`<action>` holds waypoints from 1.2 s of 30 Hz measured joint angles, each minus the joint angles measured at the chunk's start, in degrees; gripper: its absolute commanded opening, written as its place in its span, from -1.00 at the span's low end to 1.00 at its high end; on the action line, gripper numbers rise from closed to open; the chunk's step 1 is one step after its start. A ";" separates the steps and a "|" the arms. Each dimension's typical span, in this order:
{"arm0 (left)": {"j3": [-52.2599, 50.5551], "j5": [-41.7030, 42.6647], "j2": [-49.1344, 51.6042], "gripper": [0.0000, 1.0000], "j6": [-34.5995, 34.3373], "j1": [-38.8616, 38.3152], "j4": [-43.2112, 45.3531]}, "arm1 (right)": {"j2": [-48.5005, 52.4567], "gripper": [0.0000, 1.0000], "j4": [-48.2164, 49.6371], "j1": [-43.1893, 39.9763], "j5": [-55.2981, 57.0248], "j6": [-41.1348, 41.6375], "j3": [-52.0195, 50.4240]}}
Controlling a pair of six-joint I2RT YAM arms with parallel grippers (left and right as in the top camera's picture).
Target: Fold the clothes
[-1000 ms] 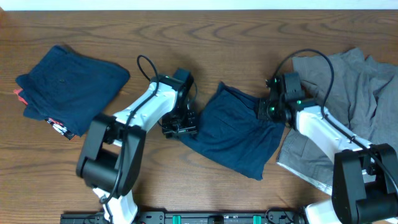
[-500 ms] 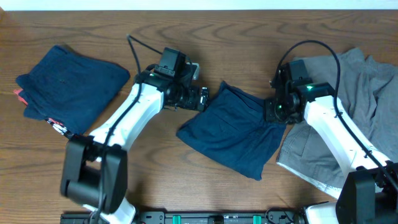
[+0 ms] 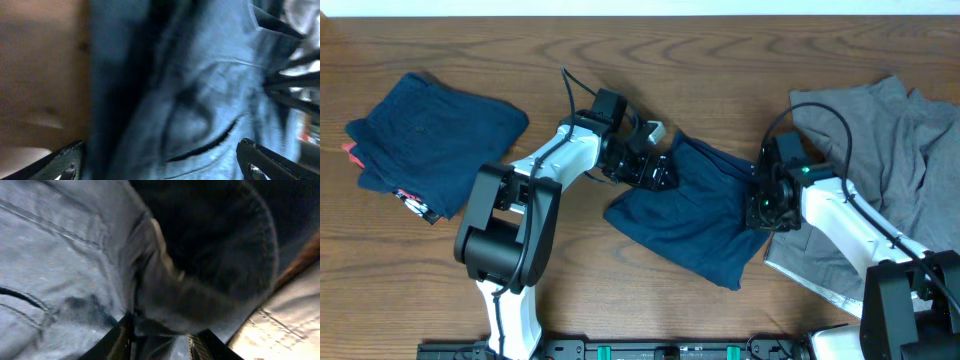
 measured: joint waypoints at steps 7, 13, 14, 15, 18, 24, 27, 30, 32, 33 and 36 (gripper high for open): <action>-0.17 3.72 1.77 0.19 0.07 -3.23 -1.22 | -0.02 -0.29 1.44 0.00 0.02 0.13 -1.25; -0.83 3.37 3.13 -0.88 -0.48 -4.85 1.11 | -0.02 -0.31 1.62 -0.02 0.02 0.13 -1.36; -0.85 3.48 3.17 -0.88 -0.35 -4.85 1.20 | -0.02 -0.32 1.62 0.00 0.02 0.11 -1.36; -0.83 3.52 3.17 -0.88 -0.31 -4.74 1.25 | -0.02 -0.34 1.64 -0.02 0.02 0.13 -1.36; -0.81 3.58 3.15 -0.87 -0.35 -3.63 0.48 | -0.02 -0.35 2.23 0.00 -0.39 0.15 -1.36; -0.31 -5.18 -1.60 -0.88 -1.25 3.08 -2.99 | -0.39 -0.36 -2.56 -0.13 0.31 -0.17 1.38; 1.40 -12.85 -7.08 -0.87 -3.34 10.01 -2.99 | -2.10 -0.34 -7.65 -0.94 2.95 -0.33 4.61; 4.44 -18.51 -13.09 -0.88 -4.76 18.01 -2.34 | -4.96 -0.31 -9.46 -1.49 4.83 -0.74 8.48; 5.75 -21.00 -16.85 -0.88 -5.20 23.04 -1.55 | -6.88 -0.30 -9.38 -1.64 5.49 -1.05 9.97; 6.05 -22.05 -18.75 -0.88 -5.25 25.57 -0.83 | -7.69 -0.30 -9.38 -1.64 5.73 -1.18 10.43; 6.54 -24.48 -23.43 -0.88 -5.29 33.16 0.79 | -8.44 -0.31 -9.75 -1.64 6.01 -1.36 10.56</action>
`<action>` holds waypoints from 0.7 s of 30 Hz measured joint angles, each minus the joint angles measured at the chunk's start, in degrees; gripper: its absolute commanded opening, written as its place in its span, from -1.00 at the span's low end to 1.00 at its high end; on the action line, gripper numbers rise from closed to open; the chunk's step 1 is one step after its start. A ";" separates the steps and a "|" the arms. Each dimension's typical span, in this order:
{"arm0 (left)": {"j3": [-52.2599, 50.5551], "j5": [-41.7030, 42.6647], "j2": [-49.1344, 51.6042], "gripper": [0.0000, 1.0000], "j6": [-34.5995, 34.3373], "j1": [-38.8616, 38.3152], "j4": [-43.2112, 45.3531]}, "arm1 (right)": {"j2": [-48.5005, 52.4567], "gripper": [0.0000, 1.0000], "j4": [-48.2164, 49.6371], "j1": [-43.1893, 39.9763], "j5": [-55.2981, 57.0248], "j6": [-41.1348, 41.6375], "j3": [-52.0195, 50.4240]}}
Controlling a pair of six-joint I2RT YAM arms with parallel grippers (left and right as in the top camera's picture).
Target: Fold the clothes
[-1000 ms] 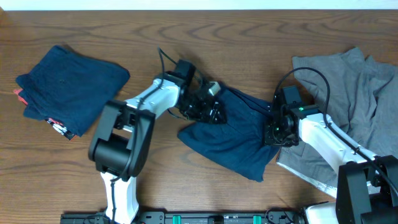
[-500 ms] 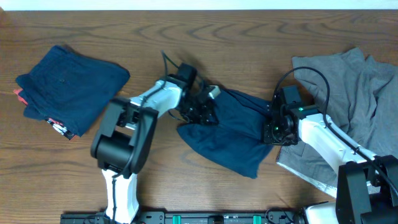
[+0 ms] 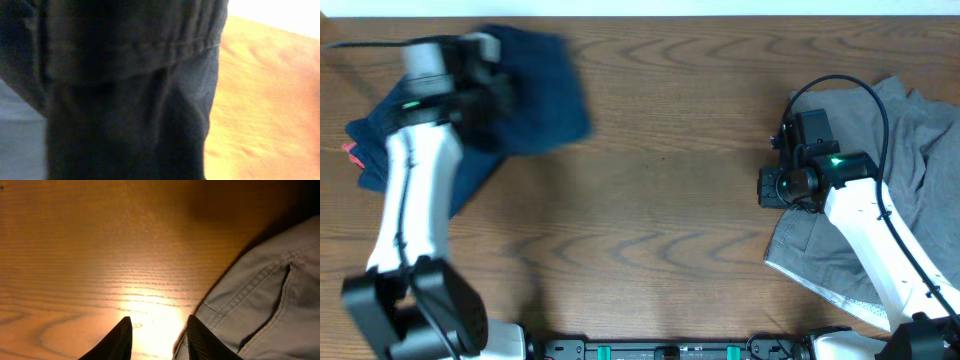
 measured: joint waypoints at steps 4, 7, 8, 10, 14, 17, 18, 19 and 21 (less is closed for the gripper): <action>0.07 -1.79 -1.68 -0.88 -0.33 9.97 -0.87 | 0.09 -0.31 -0.61 0.00 0.04 -0.24 0.00; -0.04 -2.93 -0.94 -0.71 -1.36 16.28 -3.41 | 0.09 -0.30 -0.90 0.00 0.04 -0.24 0.00; -0.22 -3.48 -0.63 -0.33 -1.57 17.92 -3.63 | 0.09 -0.30 -1.03 0.00 0.04 -0.24 0.00; -0.52 -4.11 -0.02 0.96 -2.91 21.09 -4.09 | 0.09 -0.30 -1.44 0.00 0.04 -0.26 0.00; -1.05 -4.96 0.35 0.96 -6.10 26.18 -5.33 | 0.09 -0.28 -1.73 0.00 0.04 -0.26 0.00; -1.16 -5.16 0.35 0.96 -9.77 28.50 -5.55 | 0.09 -0.28 -1.90 0.00 0.04 -0.26 0.00; -1.18 -5.14 0.35 0.96 -10.91 28.96 -5.57 | 0.09 -0.27 -1.97 0.00 0.04 -0.26 0.00; -1.16 -5.16 0.35 0.96 -11.93 29.29 -5.57 | 0.09 -0.27 -2.03 0.00 0.07 -0.26 0.00; -1.18 -4.59 0.33 0.96 -13.49 29.64 -5.35 | 0.09 -0.20 -2.10 0.00 0.04 -0.26 0.00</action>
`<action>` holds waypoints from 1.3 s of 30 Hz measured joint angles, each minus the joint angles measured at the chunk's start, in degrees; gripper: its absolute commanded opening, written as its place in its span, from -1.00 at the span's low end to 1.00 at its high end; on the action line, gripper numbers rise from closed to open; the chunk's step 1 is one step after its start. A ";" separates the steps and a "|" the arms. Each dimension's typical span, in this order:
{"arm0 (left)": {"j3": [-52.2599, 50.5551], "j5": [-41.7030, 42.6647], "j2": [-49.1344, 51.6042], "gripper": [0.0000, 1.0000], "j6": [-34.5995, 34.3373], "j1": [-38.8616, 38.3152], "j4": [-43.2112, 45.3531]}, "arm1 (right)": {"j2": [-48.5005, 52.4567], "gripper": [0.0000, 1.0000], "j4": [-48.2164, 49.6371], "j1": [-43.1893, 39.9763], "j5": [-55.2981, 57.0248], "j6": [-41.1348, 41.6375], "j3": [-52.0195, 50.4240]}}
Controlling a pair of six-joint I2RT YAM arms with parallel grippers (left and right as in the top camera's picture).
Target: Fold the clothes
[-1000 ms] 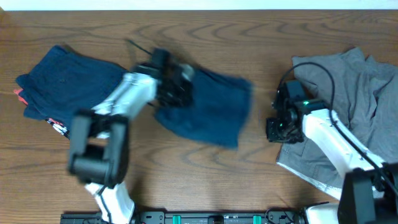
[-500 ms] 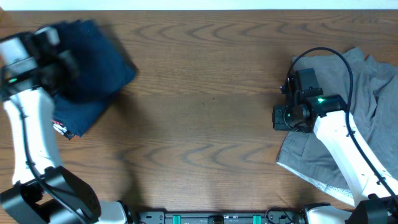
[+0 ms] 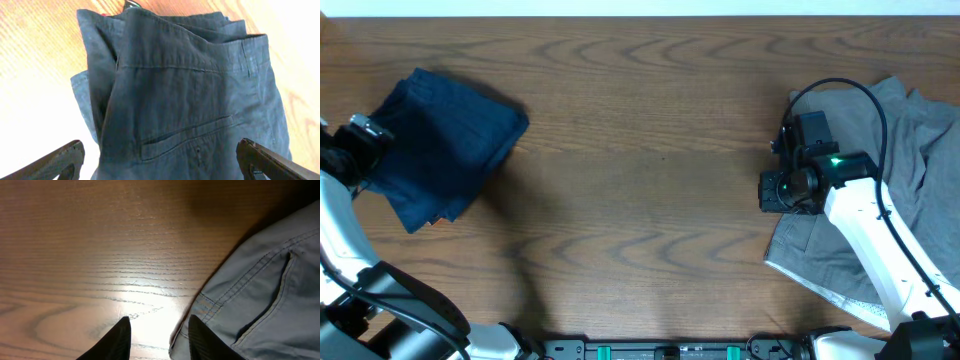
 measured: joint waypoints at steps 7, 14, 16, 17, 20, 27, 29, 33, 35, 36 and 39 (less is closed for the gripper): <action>-0.11 9.40 -0.70 0.96 1.57 -5.62 3.87 | 0.00 0.17 2.36 -0.09 -0.96 -0.31 0.00; -0.09 9.92 -0.94 0.96 7.15 -26.60 -0.63 | 0.00 0.54 9.57 -0.11 -5.42 -0.44 0.00; -0.07 9.77 -0.87 0.96 7.91 -33.27 -4.92 | 0.04 0.62 10.75 -0.26 -5.95 -0.66 0.00; -0.13 9.73 -0.81 0.96 8.26 -36.17 -7.43 | 0.09 0.71 10.97 -0.68 -6.32 -1.01 0.00; -0.20 7.78 -0.52 0.96 9.35 -43.52 -15.91 | 0.22 0.88 8.70 -3.30 -6.97 -1.27 0.26; -0.48 0.26 -2.36 0.96 9.22 -50.51 -29.07 | -0.20 0.95 -3.21 -11.69 -6.69 -1.64 2.54; -1.36 -1.75 -5.75 0.96 8.68 -51.10 -29.31 | -1.49 0.89 -4.61 -12.63 -6.51 -1.64 2.58; -5.46 -5.25 -18.60 0.96 6.43 -52.35 -27.87 | -8.52 0.72 -4.28 -12.74 -6.49 -1.68 2.21; -9.11 -6.23 -26.32 0.96 5.62 -53.05 -24.98 | -14.29 0.70 -2.32 -12.55 -5.75 -1.42 0.87; -11.43 -6.95 -30.42 0.96 4.98 -53.51 -23.26 | -18.23 0.69 -0.76 -12.22 -4.83 -1.16 -0.42; -19.69 -10.38 -43.56 0.96 2.67 -55.08 -18.36 | -29.11 0.99 3.56 -10.91 -2.25 -0.07 -4.98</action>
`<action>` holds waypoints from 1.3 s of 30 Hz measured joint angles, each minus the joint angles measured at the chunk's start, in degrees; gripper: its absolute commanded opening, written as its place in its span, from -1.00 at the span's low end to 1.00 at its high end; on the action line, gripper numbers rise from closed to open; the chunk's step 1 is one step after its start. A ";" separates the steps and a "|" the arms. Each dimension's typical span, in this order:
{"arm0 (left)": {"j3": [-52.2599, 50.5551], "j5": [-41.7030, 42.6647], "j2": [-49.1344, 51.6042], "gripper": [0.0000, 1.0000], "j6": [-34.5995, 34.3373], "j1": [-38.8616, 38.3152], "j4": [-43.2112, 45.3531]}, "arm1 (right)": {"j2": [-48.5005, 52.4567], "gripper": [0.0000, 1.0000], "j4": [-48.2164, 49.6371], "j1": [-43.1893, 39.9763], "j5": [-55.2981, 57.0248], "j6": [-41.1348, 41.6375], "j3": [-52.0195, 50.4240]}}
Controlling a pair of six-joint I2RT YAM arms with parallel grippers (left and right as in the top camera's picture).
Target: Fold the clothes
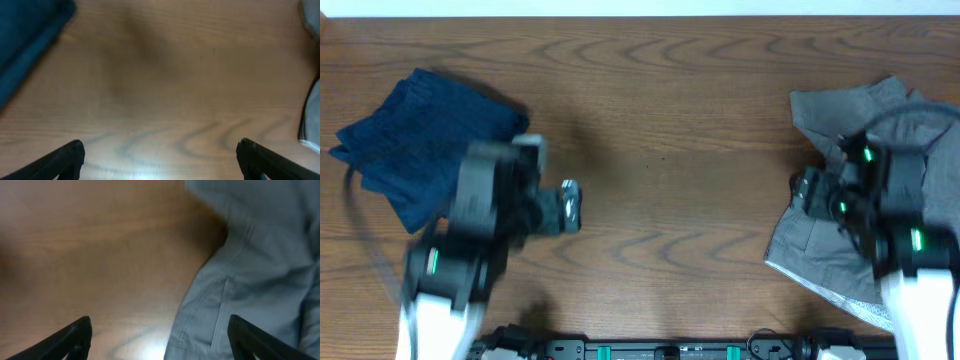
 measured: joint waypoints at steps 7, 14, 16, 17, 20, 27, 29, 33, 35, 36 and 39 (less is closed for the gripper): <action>-15.76 -5.66 -21.79 0.96 -3.06 -0.59 8.55 | -23.85 0.99 7.08 1.73 4.22 0.35 -11.69; -17.25 -6.93 -27.12 0.96 -3.87 -0.57 1.14 | -30.99 0.98 0.81 1.77 5.07 0.35 -14.14; -17.25 -6.93 -27.10 0.96 -3.93 -0.59 -0.31 | -31.08 0.99 -1.95 1.77 5.25 0.37 -14.21; -17.25 -6.93 -27.10 0.96 -3.93 -0.57 -0.92 | -31.08 0.98 -3.21 1.77 5.27 0.37 -14.27; -17.25 -6.93 -27.10 0.96 -3.93 -0.59 -2.05 | -31.08 0.99 -6.91 1.77 5.35 0.37 -14.32; -17.25 -6.93 -27.10 0.95 -3.93 -0.59 -2.82 | -31.08 0.98 -14.38 1.77 5.92 0.39 -14.38; -17.25 -6.93 -27.10 0.96 -3.93 -0.59 -2.82 | -31.08 0.98 -14.47 1.77 6.05 0.50 -14.47; -17.25 -6.95 -27.10 0.96 -3.96 -0.59 -2.82 | -31.82 0.98 -14.12 1.79 5.51 0.70 -14.60; -17.25 -6.93 -27.10 0.96 -3.96 -0.59 -2.84 | -33.73 0.98 -12.31 1.88 5.16 0.13 -14.88; -17.25 -6.93 -27.10 0.96 -3.96 -0.59 -2.84 | -35.06 0.98 -10.99 1.90 4.85 -0.52 -15.08; -17.25 -6.95 -27.10 0.96 -3.96 -0.57 -2.82 | -38.80 0.98 -5.64 1.90 3.76 -2.62 -17.07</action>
